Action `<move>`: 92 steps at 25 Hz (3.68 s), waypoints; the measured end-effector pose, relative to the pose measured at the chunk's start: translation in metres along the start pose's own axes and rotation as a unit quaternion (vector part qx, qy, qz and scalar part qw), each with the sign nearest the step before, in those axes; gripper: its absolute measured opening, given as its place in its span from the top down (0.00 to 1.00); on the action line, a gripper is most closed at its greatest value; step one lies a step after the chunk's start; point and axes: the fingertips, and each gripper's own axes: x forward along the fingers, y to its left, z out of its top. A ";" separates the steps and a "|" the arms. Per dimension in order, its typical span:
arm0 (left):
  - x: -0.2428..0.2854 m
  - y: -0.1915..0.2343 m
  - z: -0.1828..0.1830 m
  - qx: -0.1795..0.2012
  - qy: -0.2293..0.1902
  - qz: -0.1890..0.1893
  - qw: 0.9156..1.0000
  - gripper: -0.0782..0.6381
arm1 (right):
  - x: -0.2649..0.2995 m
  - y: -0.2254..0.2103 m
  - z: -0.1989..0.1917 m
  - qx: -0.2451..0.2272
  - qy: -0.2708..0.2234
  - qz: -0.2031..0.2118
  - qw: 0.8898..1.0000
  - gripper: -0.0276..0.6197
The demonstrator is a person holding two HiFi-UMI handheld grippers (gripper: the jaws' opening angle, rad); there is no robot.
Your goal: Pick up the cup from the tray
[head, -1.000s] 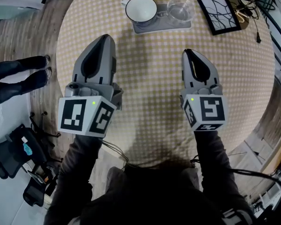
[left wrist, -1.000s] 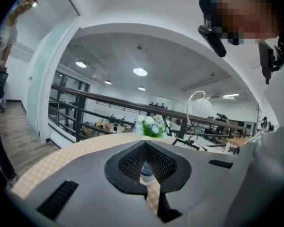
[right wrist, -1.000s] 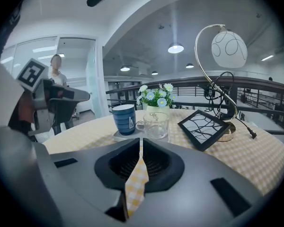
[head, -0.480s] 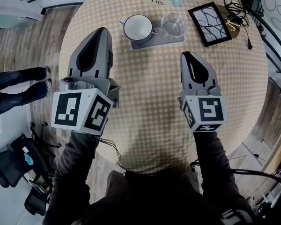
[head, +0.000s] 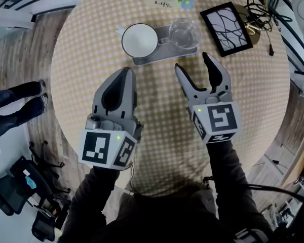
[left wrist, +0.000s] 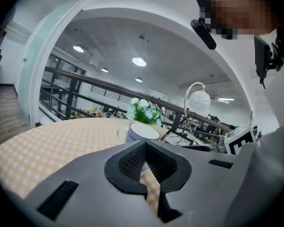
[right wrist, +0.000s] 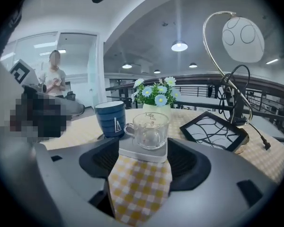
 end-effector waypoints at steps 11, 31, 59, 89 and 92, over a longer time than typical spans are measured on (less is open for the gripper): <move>0.003 0.006 -0.024 -0.024 0.026 -0.010 0.999 0.88 | 0.044 -0.013 0.020 -0.055 -0.008 0.002 0.998 0.41; 0.003 0.009 -0.039 -0.032 0.041 -0.014 0.999 0.88 | 0.068 -0.021 0.014 -0.082 -0.015 -0.002 0.996 0.41; -0.052 -0.069 0.008 0.003 0.001 -0.061 0.998 0.88 | -0.028 -0.033 0.085 -0.085 -0.081 -0.053 0.992 0.41; -0.048 -0.120 -0.057 0.022 0.058 -0.116 0.991 0.88 | -0.085 -0.055 -0.070 -0.032 0.021 -0.098 0.994 0.41; -0.051 -0.121 -0.058 0.023 0.059 -0.115 0.991 0.88 | -0.086 -0.054 -0.078 -0.028 0.029 -0.095 0.995 0.41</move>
